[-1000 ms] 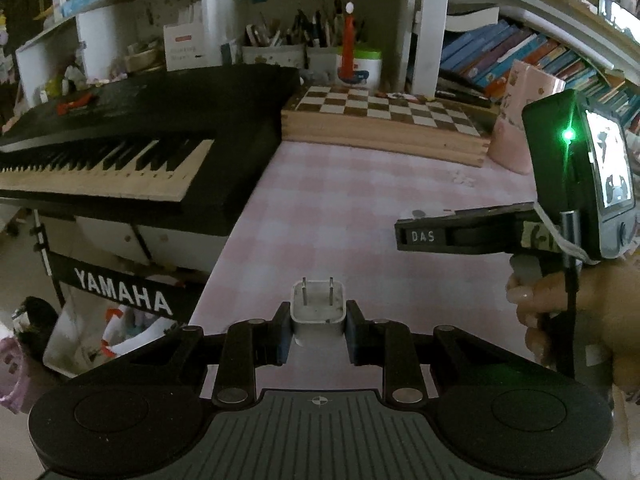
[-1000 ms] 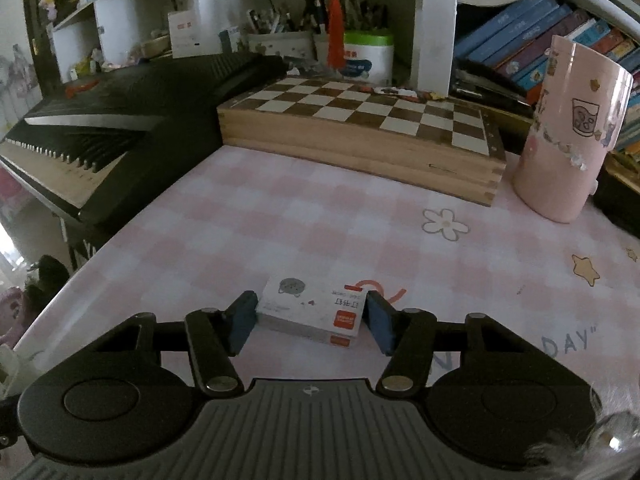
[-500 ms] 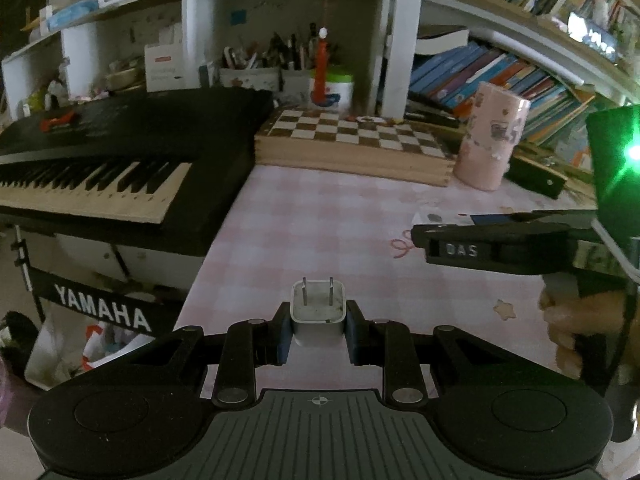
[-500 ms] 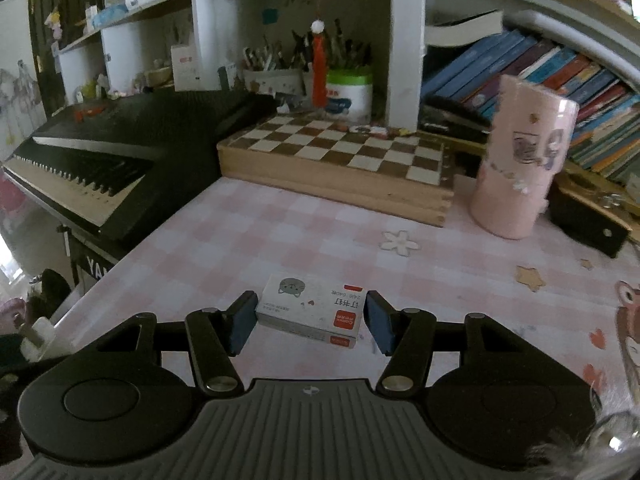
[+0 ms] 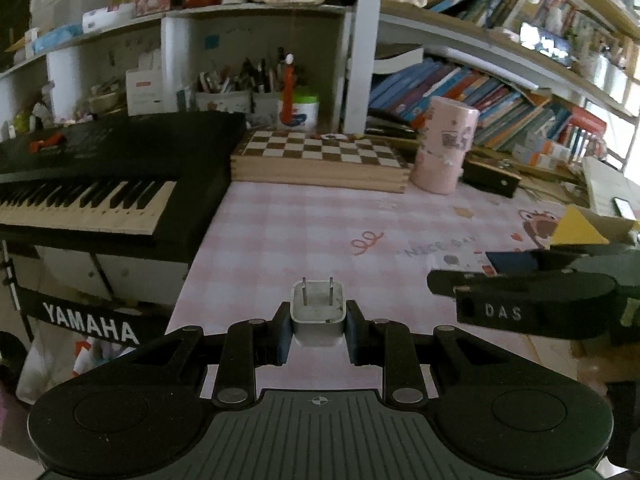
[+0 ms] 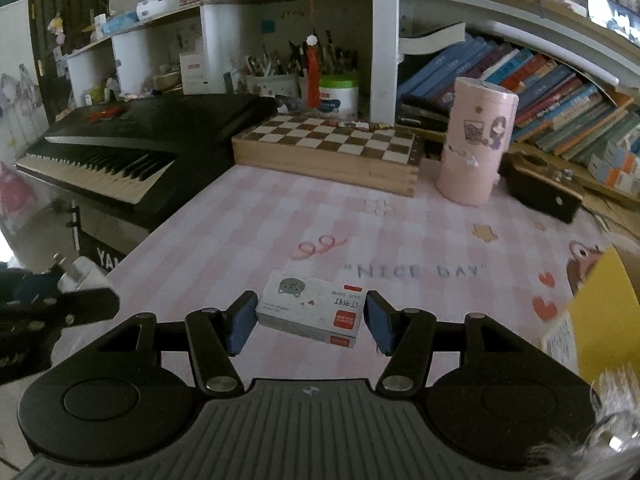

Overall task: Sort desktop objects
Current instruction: 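Lift the plug and card box and carry both toward the yellow box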

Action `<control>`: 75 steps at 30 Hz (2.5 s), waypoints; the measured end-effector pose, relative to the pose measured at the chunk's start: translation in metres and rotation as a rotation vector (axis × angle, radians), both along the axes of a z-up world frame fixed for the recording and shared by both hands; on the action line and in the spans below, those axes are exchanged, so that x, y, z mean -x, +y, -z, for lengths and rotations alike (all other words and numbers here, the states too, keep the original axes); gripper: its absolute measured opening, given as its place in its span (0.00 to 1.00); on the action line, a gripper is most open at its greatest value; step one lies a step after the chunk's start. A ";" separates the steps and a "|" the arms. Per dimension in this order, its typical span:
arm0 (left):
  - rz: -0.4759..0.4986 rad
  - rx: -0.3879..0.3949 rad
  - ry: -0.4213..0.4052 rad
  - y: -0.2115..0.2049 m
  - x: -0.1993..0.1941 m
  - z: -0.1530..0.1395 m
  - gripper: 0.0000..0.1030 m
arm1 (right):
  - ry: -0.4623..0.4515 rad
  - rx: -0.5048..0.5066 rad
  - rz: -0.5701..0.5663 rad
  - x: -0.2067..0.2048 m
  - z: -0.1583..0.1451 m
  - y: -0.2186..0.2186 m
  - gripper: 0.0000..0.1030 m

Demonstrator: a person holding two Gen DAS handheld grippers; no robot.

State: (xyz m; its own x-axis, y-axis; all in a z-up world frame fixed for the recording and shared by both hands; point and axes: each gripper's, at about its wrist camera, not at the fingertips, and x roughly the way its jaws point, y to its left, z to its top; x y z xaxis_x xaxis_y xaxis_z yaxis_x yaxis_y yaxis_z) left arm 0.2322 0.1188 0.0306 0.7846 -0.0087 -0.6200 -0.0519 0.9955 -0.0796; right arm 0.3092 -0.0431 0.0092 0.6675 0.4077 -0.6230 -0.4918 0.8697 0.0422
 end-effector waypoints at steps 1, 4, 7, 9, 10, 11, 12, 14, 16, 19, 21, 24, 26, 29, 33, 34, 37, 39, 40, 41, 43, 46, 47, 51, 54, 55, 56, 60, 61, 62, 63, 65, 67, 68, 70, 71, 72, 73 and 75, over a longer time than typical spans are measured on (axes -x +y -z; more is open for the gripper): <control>0.007 0.001 -0.003 -0.001 0.004 -0.001 0.24 | 0.002 -0.001 0.002 0.007 -0.001 -0.002 0.54; 0.032 0.001 -0.009 -0.004 0.016 -0.004 0.24 | 0.008 -0.006 0.011 0.027 -0.005 -0.008 0.54; 0.058 0.003 -0.016 -0.007 0.029 -0.006 0.24 | 0.017 -0.016 0.030 0.046 -0.007 -0.014 0.54; 0.075 0.006 -0.018 -0.008 0.038 -0.007 0.24 | 0.020 -0.022 0.048 0.059 -0.008 -0.017 0.54; 0.083 0.007 -0.020 -0.009 0.042 -0.007 0.24 | 0.022 -0.025 0.058 0.066 -0.009 -0.019 0.54; 0.091 0.008 -0.020 -0.010 0.047 -0.007 0.24 | 0.023 -0.027 0.068 0.072 -0.009 -0.021 0.54; 0.099 0.009 -0.021 -0.011 0.052 -0.007 0.24 | 0.026 -0.030 0.079 0.080 -0.009 -0.023 0.54; 0.115 0.010 -0.021 -0.013 0.062 -0.008 0.24 | 0.034 -0.031 0.095 0.092 -0.009 -0.026 0.54; 0.132 0.009 -0.024 -0.017 0.073 -0.008 0.24 | 0.041 -0.032 0.112 0.106 -0.008 -0.030 0.54; 0.157 0.008 -0.029 -0.021 0.090 -0.009 0.24 | 0.045 -0.032 0.134 0.127 -0.006 -0.035 0.54; 0.175 0.006 -0.028 -0.025 0.100 -0.009 0.24 | 0.044 -0.033 0.151 0.142 -0.005 -0.040 0.54; 0.211 0.001 -0.020 -0.031 0.114 -0.008 0.24 | 0.046 -0.031 0.175 0.163 -0.002 -0.046 0.54; 0.241 -0.005 -0.016 -0.036 0.123 -0.007 0.24 | 0.050 -0.034 0.197 0.178 0.000 -0.051 0.54; 0.292 -0.019 -0.011 -0.044 0.138 -0.005 0.24 | 0.059 -0.043 0.234 0.196 0.004 -0.058 0.54; 0.345 -0.030 -0.003 -0.051 0.153 -0.003 0.24 | 0.072 -0.053 0.281 0.219 0.008 -0.066 0.54; 0.357 -0.032 -0.001 -0.052 0.156 -0.003 0.24 | 0.074 -0.054 0.292 0.224 0.009 -0.067 0.54; 0.388 -0.037 0.001 -0.056 0.164 -0.002 0.24 | 0.080 -0.059 0.328 0.236 0.011 -0.071 0.54; 0.407 -0.037 0.001 -0.058 0.167 -0.002 0.24 | 0.078 -0.057 0.345 0.242 0.010 -0.074 0.54; 0.416 -0.039 0.001 -0.060 0.168 -0.001 0.24 | 0.077 -0.056 0.355 0.245 0.010 -0.074 0.54; 0.424 -0.039 0.001 -0.061 0.169 -0.001 0.24 | 0.078 -0.055 0.362 0.247 0.010 -0.075 0.54; 0.439 -0.037 0.001 -0.063 0.170 -0.001 0.24 | 0.081 -0.050 0.372 0.252 0.010 -0.076 0.54; 0.465 -0.039 0.000 -0.067 0.170 -0.001 0.24 | 0.082 -0.044 0.387 0.257 0.010 -0.079 0.54; 0.475 -0.040 0.000 -0.068 0.170 0.000 0.24 | 0.082 -0.042 0.395 0.259 0.010 -0.080 0.54; 0.513 -0.046 0.001 -0.077 0.170 0.001 0.24 | 0.093 -0.039 0.427 0.264 0.012 -0.086 0.54; 0.537 -0.050 0.004 -0.083 0.168 0.002 0.24 | 0.100 -0.043 0.452 0.266 0.013 -0.093 0.54; 0.544 -0.051 0.006 -0.085 0.167 0.002 0.24 | 0.100 -0.044 0.459 0.267 0.013 -0.095 0.54; 0.552 -0.053 0.007 -0.087 0.166 0.002 0.24 | 0.102 -0.045 0.467 0.268 0.014 -0.097 0.54; 0.590 -0.055 0.010 -0.098 0.163 0.003 0.24 | 0.106 -0.045 0.498 0.269 0.014 -0.108 0.54; 0.600 -0.056 0.011 -0.102 0.163 0.003 0.24 | 0.107 -0.045 0.507 0.270 0.014 -0.111 0.54; 0.610 -0.057 0.011 -0.105 0.162 0.003 0.24 | 0.109 -0.046 0.517 0.271 0.014 -0.114 0.54; 0.621 -0.056 0.011 -0.109 0.162 0.003 0.24 | 0.111 -0.046 0.526 0.271 0.014 -0.117 0.54; 0.637 -0.055 0.011 -0.114 0.161 0.003 0.24 | 0.110 -0.044 0.541 0.273 0.013 -0.123 0.54; 0.649 -0.053 0.010 -0.120 0.160 0.003 0.24 | 0.108 -0.041 0.553 0.273 0.012 -0.128 0.54; 0.654 -0.051 0.010 -0.122 0.159 0.003 0.24 | 0.109 -0.040 0.557 0.273 0.012 -0.131 0.54; 0.662 -0.047 0.012 -0.127 0.156 0.004 0.24 | 0.111 -0.036 0.564 0.272 0.012 -0.135 0.54; 0.666 -0.045 0.014 -0.130 0.155 0.004 0.24 | 0.112 -0.034 0.568 0.272 0.012 -0.138 0.54; 0.670 -0.044 0.016 -0.133 0.154 0.004 0.24 | 0.112 -0.033 0.572 0.271 0.012 -0.140 0.54; 0.675 -0.044 0.017 -0.136 0.153 0.004 0.24 | 0.113 -0.032 0.575 0.272 0.011 -0.142 0.54; 0.683 -0.043 0.020 -0.142 0.151 0.005 0.24 | 0.116 -0.030 0.582 0.272 0.012 -0.146 0.54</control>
